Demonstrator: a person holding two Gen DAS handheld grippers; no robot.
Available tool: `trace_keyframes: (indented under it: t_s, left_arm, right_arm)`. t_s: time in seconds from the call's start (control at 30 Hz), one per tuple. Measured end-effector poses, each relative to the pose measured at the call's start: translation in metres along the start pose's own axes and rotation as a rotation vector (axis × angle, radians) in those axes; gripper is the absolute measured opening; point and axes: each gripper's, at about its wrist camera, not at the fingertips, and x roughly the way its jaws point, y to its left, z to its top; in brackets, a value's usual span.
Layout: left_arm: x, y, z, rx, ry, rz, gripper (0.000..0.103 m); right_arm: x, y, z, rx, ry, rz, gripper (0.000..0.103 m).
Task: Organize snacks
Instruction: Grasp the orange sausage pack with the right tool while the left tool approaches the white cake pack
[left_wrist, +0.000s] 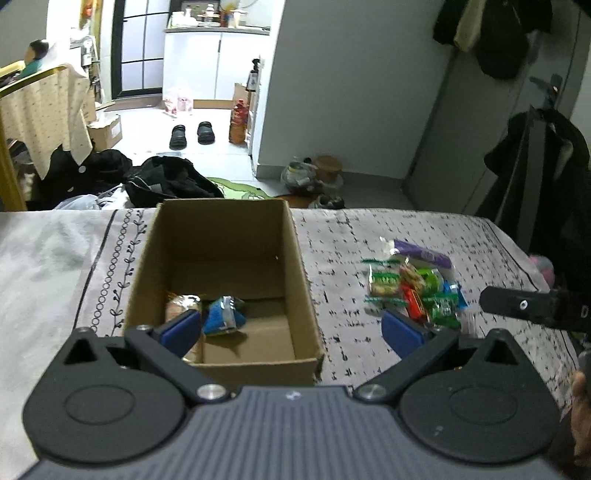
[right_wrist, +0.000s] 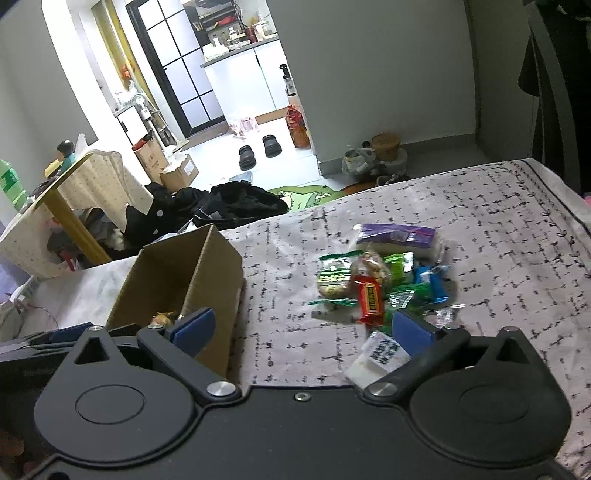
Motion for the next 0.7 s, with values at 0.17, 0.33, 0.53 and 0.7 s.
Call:
trace_keyframes:
  t_s: [0.17, 0.33, 0.53, 0.7]
  left_arm:
    - [0.003, -0.015, -0.004, 0.041, 0.024, -0.025, 0.103]
    - [0.007, -0.03, -0.005, 0.068, 0.034, -0.05, 0.103]
    - [0.015, -0.049, -0.004, 0.113, 0.058, -0.065, 0.103]
    - [0.027, -0.062, -0.002, 0.148, 0.079, -0.086, 0.103]
  right_arm:
    - [-0.007, -0.018, -0.007, 0.012, 0.015, -0.023, 0.103]
    - [-0.013, -0.032, -0.013, 0.022, 0.023, -0.039, 0.103]
    - [-0.018, -0.046, -0.018, 0.054, 0.037, -0.049, 0.103]
    - [-0.017, -0.061, -0.021, 0.105, 0.051, -0.067, 0.103]
